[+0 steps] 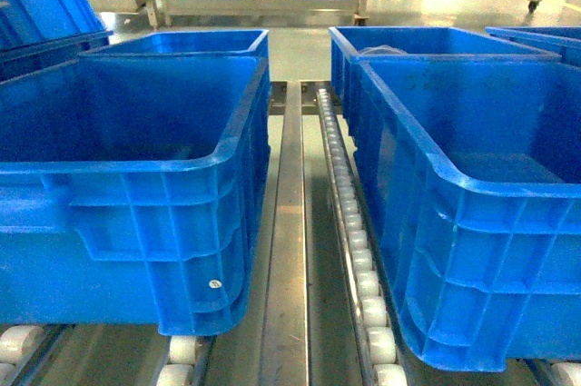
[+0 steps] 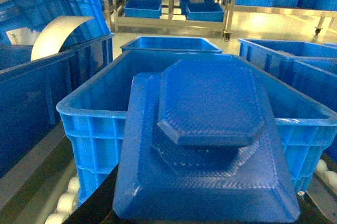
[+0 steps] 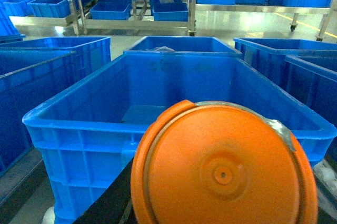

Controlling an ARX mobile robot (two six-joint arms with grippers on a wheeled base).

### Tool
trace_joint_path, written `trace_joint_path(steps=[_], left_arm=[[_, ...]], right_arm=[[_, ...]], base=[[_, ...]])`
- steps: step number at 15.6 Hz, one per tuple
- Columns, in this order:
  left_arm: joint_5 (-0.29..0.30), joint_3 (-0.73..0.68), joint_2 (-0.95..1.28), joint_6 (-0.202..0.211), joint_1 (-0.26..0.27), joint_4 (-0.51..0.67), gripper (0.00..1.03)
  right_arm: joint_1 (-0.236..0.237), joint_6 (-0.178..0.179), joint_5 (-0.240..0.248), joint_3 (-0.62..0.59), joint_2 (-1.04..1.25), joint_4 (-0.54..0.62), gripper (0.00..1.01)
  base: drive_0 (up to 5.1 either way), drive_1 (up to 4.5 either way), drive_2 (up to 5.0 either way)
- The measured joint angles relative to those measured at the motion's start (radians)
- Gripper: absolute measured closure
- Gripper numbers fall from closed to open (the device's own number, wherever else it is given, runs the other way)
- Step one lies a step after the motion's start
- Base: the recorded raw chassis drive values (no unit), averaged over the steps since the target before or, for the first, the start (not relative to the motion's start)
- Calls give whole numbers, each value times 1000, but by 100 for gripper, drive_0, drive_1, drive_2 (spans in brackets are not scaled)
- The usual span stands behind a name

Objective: Sort blue parts and orange caps into right shelf containers

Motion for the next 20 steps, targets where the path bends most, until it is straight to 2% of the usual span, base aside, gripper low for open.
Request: trace_joint_path(steps=[14,15,16,17,18,19,20], left_arm=[[0,0,0,0,0,3,61],[-28,-3,9,-34,-19,183,61],[-37,-1,51,-55,-37,319,61],[-19,4,205,-61,-22,443,61],[8,35,375,-65,28,569,61],[28,81,486,-71,54,649,61],[43,195,690,-94,87,794,61]], right_arm=[[0,0,0,0,0,0,55],[52,-31,110,-1,5,113,55],[84,-50,161,5,22,180,55],[71,-61,149,24,141,282,55],[42,-80,111,72,299,417,55],[29,-83,80,122,409,501,55],[19,-82,30,216,584,603,55]], base=[[0,0,0],[0,0,0],[0,0,0],[0,0,0],[0,0,0],[0,0,0],[0,0,0]])
